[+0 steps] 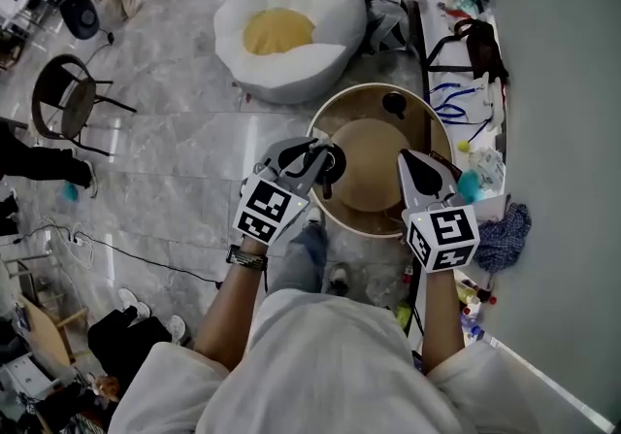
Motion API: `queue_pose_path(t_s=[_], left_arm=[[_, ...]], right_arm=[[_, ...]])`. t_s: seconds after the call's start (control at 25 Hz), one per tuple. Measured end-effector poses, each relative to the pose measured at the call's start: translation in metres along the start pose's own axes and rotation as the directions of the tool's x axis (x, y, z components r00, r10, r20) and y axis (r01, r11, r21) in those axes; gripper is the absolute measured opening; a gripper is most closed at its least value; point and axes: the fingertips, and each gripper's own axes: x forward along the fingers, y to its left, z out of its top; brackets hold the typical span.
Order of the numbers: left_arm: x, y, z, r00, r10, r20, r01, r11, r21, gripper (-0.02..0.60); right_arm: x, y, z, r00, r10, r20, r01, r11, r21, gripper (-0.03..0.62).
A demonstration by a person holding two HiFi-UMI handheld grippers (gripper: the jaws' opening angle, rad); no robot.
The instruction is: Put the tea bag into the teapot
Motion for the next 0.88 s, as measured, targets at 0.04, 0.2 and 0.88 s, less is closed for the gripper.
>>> queue_pose_path(t_s=[0.04, 0.2, 0.88], left_arm=[[0.004, 0.002, -0.006, 1.0, -0.005, -0.009, 0.005, 1.0, -0.005, 0.058], [0.02, 0.009, -0.03, 0.999, -0.021, -0.049, 0.02, 1.0, -0.02, 0.058], [0.096, 0.006, -0.161, 0.942, -0.118, -0.315, 0.09, 0.991, -0.103, 0.058]], right_arm=[[0.003, -0.001, -0.003, 1.0, -0.004, -0.006, 0.004, 1.0, 0.005, 0.006], [0.018, -0.003, -0.021, 0.999, -0.006, -0.039, 0.008, 0.999, 0.033, 0.006], [0.06, -0.012, -0.099, 0.98, 0.026, -0.195, -0.005, 0.994, 0.107, 0.006]])
